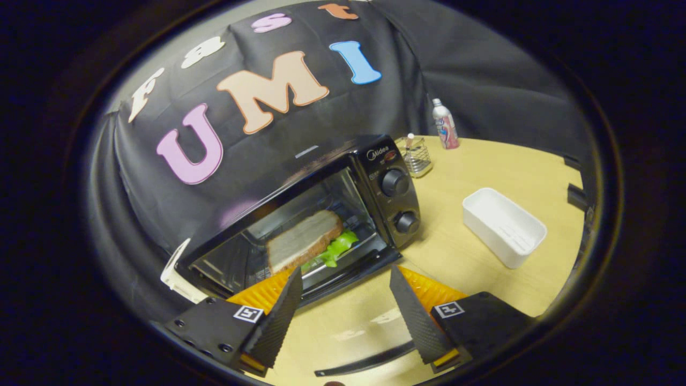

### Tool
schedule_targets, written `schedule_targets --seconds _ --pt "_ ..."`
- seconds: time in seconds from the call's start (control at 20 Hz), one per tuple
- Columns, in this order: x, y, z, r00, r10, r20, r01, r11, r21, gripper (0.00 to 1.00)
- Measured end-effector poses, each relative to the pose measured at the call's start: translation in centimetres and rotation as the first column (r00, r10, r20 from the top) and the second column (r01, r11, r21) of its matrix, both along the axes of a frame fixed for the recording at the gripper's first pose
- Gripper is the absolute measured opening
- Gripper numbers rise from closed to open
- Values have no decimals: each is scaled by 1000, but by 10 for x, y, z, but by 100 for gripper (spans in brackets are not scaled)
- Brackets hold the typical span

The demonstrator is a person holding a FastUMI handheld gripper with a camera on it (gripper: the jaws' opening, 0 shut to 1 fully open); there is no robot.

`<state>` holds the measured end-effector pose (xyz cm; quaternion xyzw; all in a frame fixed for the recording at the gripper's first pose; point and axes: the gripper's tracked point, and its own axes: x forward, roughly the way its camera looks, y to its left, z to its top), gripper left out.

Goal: Open the toaster oven, put the food inside, and close the toaster oven door.

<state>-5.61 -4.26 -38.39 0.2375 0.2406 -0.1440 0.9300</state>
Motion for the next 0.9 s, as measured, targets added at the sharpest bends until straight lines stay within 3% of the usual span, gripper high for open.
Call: schedule_targets --seconds 0.35,0.7,0.9 --pt "-63 13 -10 989 89 -117 -110 976 -188 100" --pt "-113 42 -41 933 217 -286 -305 899 -314 100" --pt "-118 46 -60 910 242 -336 -354 876 -327 100"
